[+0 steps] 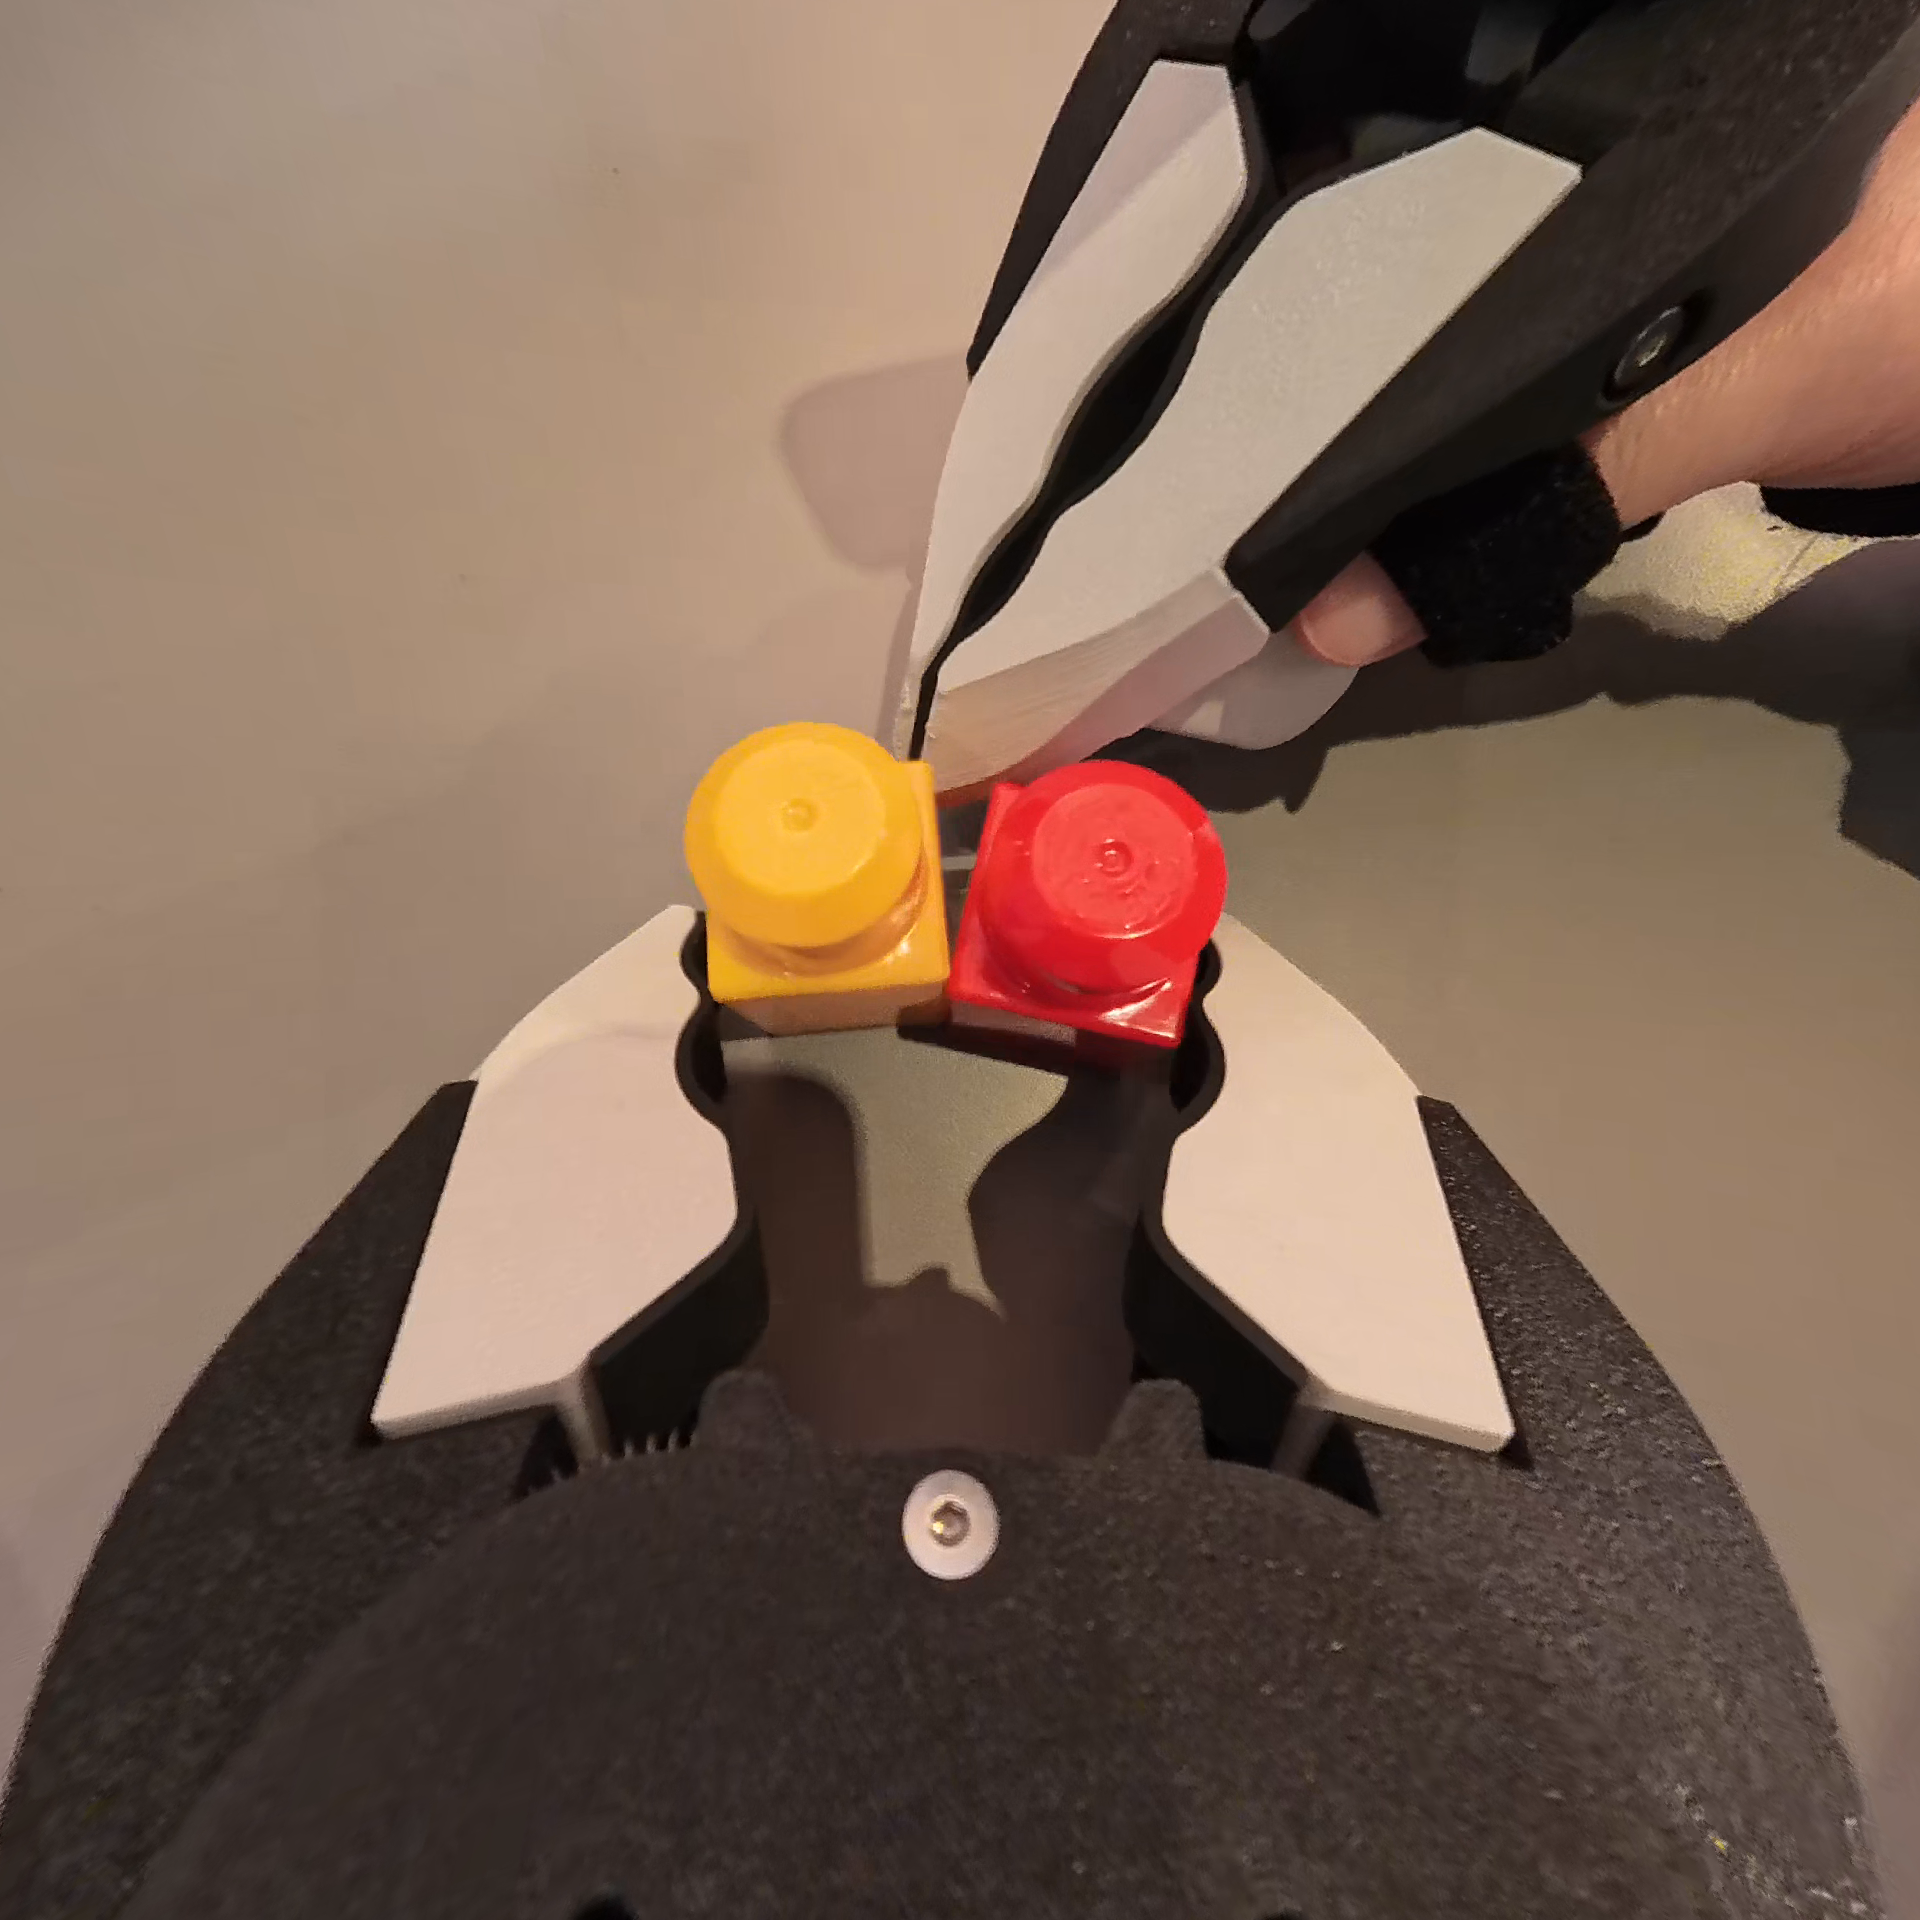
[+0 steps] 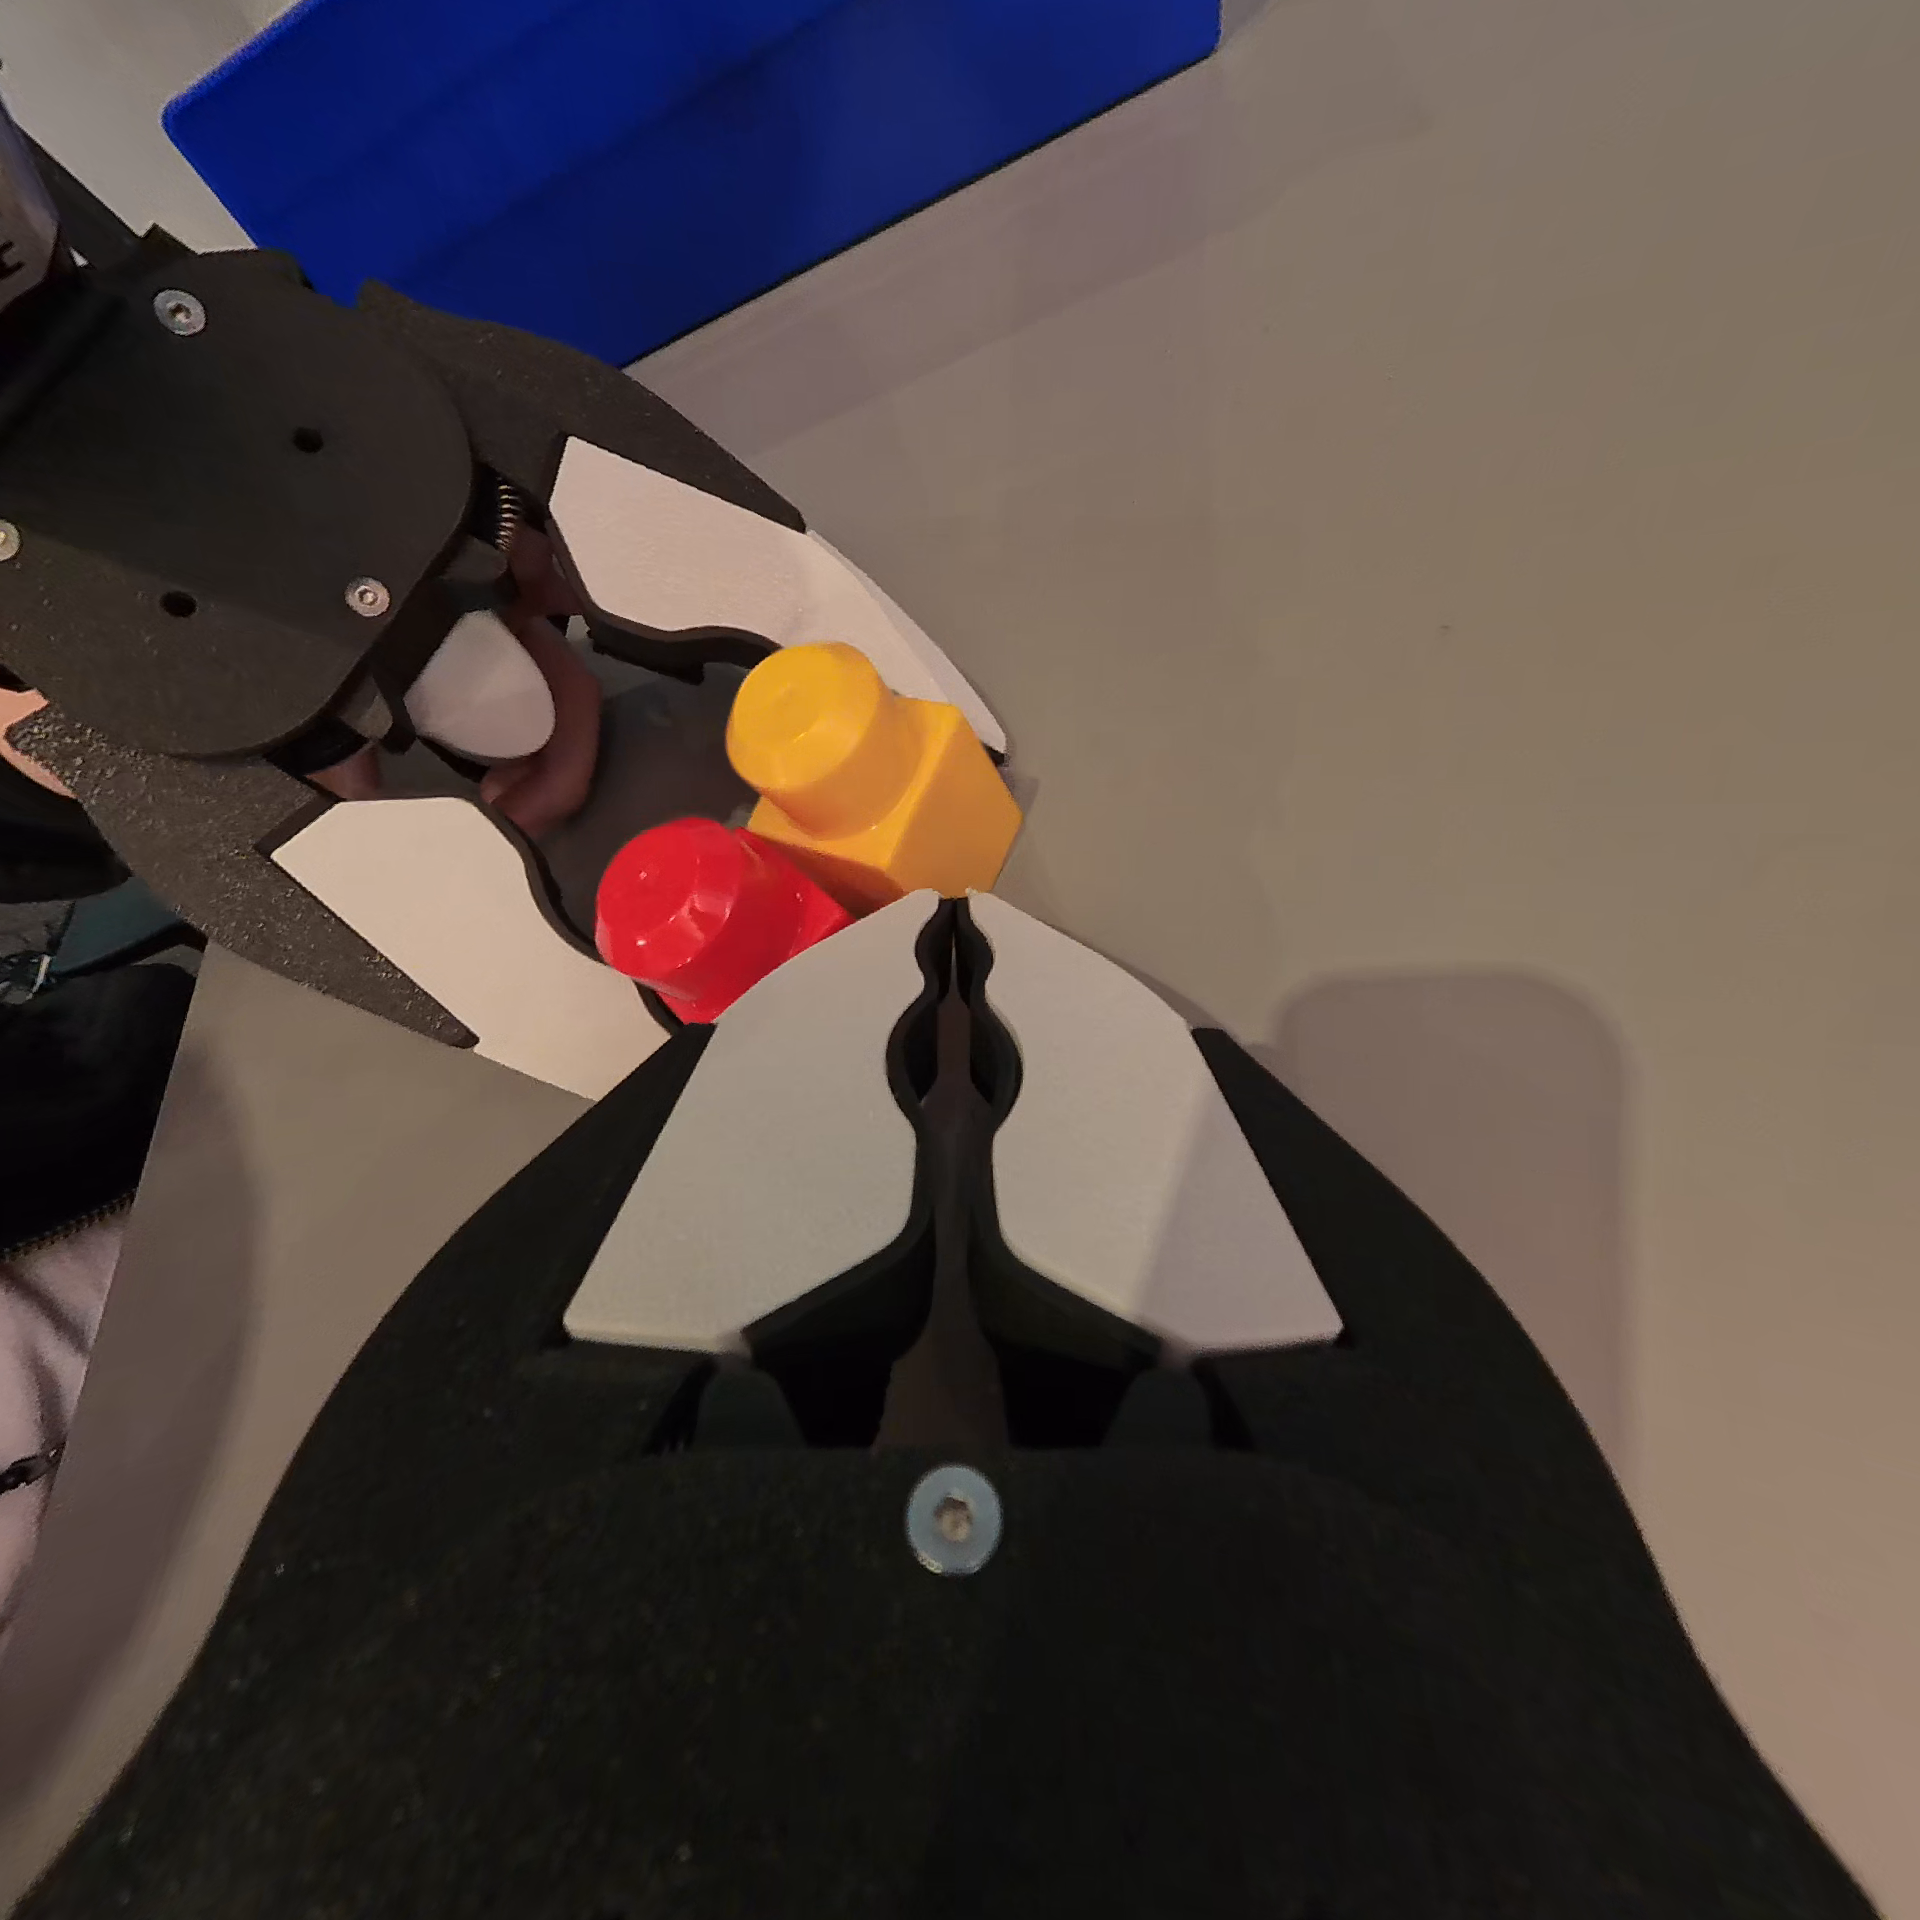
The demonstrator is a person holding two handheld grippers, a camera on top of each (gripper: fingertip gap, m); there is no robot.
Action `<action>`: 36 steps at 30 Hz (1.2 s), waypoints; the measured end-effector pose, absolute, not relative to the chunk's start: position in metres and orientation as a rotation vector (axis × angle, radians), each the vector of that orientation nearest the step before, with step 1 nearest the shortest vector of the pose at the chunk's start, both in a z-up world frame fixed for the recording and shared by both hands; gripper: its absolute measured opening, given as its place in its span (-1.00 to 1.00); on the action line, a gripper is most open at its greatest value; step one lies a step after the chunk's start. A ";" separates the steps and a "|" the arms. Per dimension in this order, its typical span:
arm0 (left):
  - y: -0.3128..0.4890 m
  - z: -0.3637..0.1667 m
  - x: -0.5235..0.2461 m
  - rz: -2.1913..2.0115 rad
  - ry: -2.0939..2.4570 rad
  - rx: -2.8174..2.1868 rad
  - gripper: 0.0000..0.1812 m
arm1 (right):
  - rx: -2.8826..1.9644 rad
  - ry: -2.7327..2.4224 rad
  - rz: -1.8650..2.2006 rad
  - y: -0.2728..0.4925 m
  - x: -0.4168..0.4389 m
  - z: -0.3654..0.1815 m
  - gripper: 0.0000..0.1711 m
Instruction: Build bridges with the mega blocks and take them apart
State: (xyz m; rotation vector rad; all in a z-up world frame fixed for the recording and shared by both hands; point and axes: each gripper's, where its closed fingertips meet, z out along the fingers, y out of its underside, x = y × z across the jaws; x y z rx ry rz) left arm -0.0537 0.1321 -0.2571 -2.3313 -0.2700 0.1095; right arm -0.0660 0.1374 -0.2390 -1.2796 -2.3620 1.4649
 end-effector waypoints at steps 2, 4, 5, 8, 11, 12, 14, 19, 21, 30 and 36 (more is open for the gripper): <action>0.131 -0.255 -0.056 0.118 -0.281 -2.319 -0.25 | -1.291 -2.356 1.480 0.138 -0.066 -0.238 -1.00; 0.130 -0.255 -0.058 0.116 -0.284 -2.317 -0.30 | -1.302 -2.350 1.485 0.140 -0.066 -0.238 -1.00; 0.131 -0.255 -0.058 0.117 -0.283 -2.317 -0.30 | -1.307 -2.351 1.492 0.140 -0.066 -0.238 -1.00; 0.131 -0.256 -0.054 0.103 -0.258 -2.324 -0.21 | -1.307 -2.364 1.475 0.139 -0.066 -0.240 -1.00; 0.131 -0.256 -0.054 0.099 -0.251 -2.326 -0.19 | -1.305 -2.373 1.463 0.140 -0.067 -0.241 -1.00; 0.131 -0.256 -0.054 0.099 -0.248 -2.327 -0.19 | -1.309 -2.368 1.456 0.141 -0.068 -0.241 -1.00; 0.130 -0.256 -0.054 0.100 -0.243 -2.326 -0.22 | -1.322 -2.352 1.449 0.144 -0.071 -0.241 -1.00; 0.130 -0.255 -0.056 0.092 -0.212 -2.326 -0.28 | -1.320 -2.354 1.414 0.147 -0.075 -0.242 -1.00; 0.129 -0.255 -0.056 0.083 -0.199 -2.327 -0.28 | -1.323 -2.351 1.354 0.153 -0.078 -0.244 -1.00; 0.131 -0.255 -0.067 0.103 -0.047 -2.340 0.18 | -1.315 -2.340 1.355 0.153 -0.093 -0.244 -1.00; 0.141 -0.252 -0.059 0.057 0.233 -2.316 0.11 | -1.329 -2.331 1.383 0.155 -0.090 -0.243 -1.00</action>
